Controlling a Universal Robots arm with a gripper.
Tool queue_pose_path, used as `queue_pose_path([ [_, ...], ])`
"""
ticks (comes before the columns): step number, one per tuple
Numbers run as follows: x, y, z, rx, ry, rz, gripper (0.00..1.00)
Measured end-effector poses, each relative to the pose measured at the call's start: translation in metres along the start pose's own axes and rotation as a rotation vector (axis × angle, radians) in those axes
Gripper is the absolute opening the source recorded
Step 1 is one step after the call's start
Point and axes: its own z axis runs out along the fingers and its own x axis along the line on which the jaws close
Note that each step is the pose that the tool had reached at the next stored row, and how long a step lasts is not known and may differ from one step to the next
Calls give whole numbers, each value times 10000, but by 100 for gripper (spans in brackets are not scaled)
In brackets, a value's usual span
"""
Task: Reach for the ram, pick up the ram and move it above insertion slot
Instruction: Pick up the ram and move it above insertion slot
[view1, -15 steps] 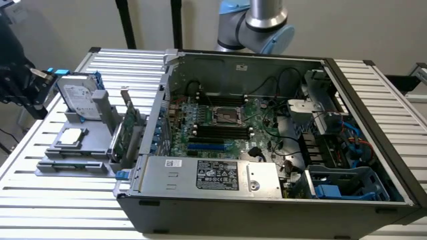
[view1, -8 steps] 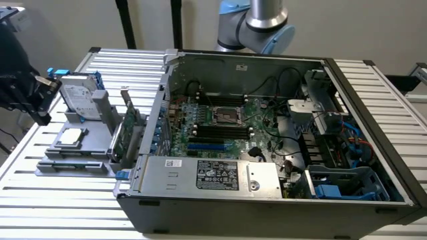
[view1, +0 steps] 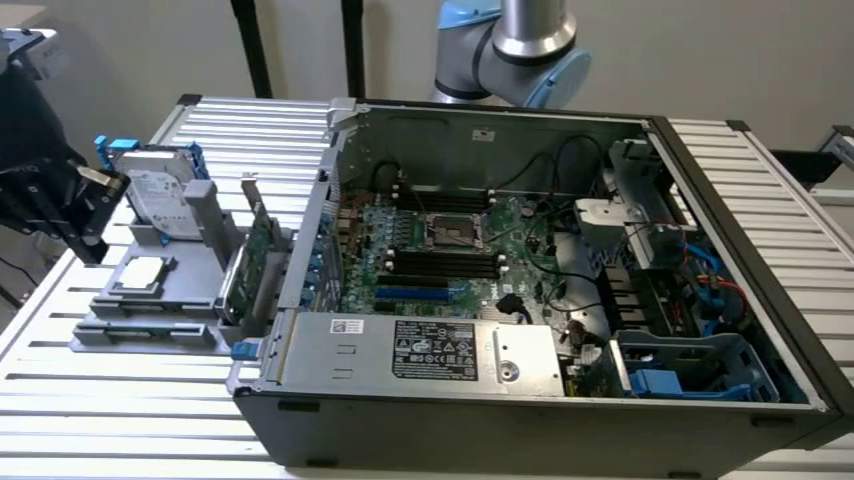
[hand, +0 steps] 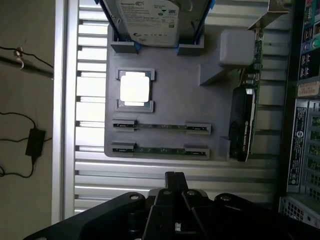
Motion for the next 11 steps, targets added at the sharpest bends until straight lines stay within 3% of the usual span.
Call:
queue_pose_path([
  [5,-10,-2,1,-4,2,-90,11],
  [11,-14,-2,1,-12,30,-989,11],
])
